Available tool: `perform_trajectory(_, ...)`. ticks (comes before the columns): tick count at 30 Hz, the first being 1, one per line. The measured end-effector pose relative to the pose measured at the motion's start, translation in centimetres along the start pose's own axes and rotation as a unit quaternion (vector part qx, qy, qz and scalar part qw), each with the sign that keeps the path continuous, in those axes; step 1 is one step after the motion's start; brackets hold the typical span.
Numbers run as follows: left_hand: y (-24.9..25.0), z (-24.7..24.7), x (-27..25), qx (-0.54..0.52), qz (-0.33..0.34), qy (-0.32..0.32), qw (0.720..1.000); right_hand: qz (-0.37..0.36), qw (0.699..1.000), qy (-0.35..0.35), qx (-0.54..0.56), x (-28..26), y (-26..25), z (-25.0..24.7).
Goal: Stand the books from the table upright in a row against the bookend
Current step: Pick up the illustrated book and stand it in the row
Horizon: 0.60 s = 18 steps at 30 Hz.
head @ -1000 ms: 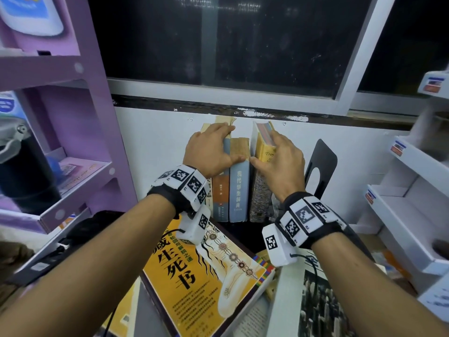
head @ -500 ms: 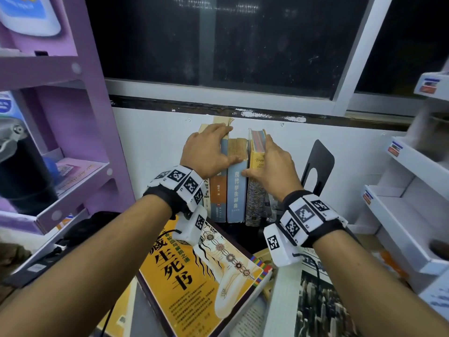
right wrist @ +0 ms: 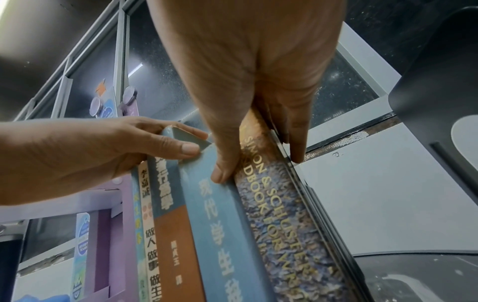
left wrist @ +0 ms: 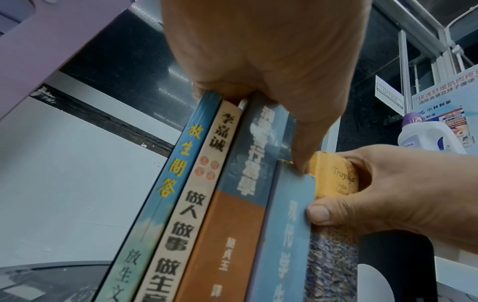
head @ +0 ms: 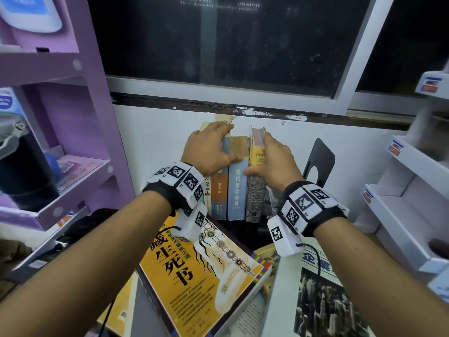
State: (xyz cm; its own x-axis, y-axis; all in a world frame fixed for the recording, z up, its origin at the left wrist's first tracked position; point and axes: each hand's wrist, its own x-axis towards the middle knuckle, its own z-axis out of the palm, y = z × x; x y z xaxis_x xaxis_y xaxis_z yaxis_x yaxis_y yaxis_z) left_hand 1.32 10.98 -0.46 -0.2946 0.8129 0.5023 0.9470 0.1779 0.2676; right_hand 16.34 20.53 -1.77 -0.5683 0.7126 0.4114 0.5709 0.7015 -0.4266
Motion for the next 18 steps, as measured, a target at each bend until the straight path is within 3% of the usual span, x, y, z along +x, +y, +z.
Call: perform_trajectory(18, 0.4, -2.2, -2.7, -0.058, 0.004, -0.025, 0.998, 0.042, 0.998, -0.043, 0.013, -1.7, -1.0, -1.1)
